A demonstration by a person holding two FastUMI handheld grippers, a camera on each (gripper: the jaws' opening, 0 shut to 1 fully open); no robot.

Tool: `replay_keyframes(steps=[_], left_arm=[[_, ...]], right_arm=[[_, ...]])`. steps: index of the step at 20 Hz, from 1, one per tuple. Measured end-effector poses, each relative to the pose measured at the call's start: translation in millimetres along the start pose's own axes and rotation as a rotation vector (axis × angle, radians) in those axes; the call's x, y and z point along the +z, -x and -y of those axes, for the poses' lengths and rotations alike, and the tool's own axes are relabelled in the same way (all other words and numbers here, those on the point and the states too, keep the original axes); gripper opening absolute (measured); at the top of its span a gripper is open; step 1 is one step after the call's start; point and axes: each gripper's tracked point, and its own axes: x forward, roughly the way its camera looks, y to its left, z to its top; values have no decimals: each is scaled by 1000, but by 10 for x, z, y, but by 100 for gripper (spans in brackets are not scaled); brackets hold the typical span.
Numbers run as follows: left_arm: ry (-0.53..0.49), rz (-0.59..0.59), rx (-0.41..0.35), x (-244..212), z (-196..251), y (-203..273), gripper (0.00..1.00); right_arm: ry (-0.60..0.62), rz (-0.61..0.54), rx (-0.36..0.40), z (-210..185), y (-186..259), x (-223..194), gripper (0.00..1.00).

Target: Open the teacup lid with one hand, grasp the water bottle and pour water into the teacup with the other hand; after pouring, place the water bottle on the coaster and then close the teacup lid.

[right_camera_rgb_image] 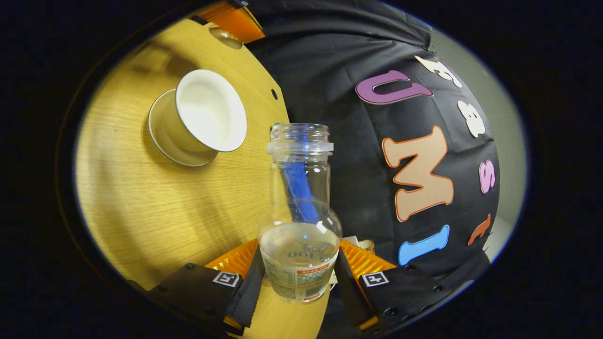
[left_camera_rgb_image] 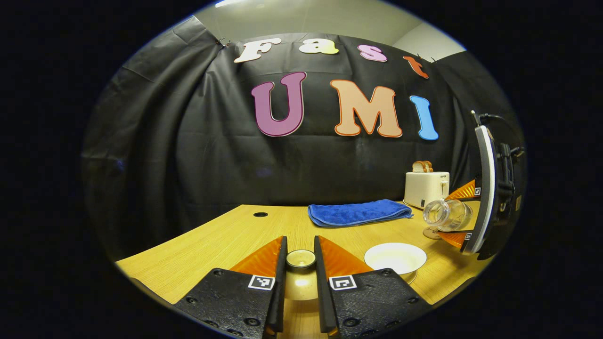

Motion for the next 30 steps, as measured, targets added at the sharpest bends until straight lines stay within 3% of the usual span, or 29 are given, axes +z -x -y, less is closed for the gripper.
replay_keyframes(steps=[10, 18, 30], left_arm=[[0, 0, 0, -4, 2, -6, 27], [1, 1, 1, -1, 1, 4, 27], [1, 0, 7, -12, -7, -2, 27]], right_arm=[[281, 42, -87, 147, -41, 121, 79], [418, 86, -154, 315, -42, 234, 77], [494, 146, -256, 548, 58, 413, 79]])
